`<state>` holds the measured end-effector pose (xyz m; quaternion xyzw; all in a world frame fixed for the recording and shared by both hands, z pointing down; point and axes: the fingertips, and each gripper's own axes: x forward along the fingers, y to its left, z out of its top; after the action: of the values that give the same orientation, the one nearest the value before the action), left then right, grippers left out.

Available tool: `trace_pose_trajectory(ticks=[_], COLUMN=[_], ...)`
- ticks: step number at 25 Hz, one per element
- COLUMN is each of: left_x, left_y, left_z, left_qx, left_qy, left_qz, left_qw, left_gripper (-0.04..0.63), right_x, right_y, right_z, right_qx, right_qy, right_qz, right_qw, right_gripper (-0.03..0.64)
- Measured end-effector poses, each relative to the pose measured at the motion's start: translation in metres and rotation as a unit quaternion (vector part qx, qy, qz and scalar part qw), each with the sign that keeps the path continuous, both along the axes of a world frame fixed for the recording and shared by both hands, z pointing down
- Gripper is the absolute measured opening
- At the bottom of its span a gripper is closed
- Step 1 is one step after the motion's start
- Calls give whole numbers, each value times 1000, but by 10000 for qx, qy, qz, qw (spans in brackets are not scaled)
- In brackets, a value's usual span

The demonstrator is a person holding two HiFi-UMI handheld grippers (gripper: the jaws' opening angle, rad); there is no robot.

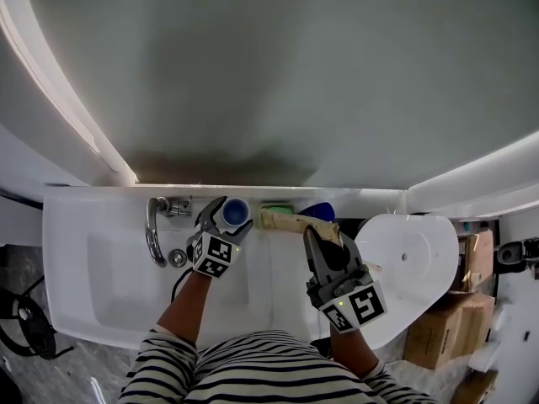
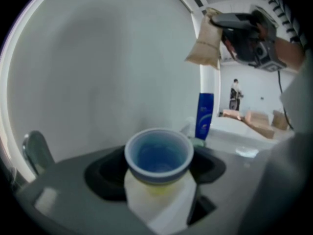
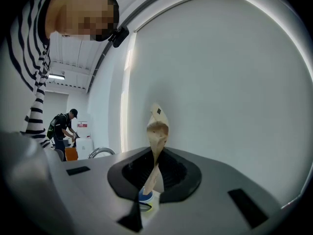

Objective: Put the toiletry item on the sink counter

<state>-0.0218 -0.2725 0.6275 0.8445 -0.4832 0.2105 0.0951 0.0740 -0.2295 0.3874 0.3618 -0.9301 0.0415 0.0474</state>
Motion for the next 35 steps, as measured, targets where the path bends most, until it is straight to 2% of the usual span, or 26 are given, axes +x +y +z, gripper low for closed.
trace_pose_trajectory(ticks=[27, 35], left_x=[2, 5], left_y=[0, -1], left_z=[10, 8], left_qx=[171, 202], left_qy=[-236, -246], left_qz=[233, 364], left_qw=[9993, 9988], left_gripper=[379, 416], right_x=[-6, -5], right_y=[-2, -3], right_z=[9, 10], right_qx=[-89, -116], right_qy=[52, 13], right_qz=[1, 3], right_qw=[9999, 9999], right_gripper=[31, 31])
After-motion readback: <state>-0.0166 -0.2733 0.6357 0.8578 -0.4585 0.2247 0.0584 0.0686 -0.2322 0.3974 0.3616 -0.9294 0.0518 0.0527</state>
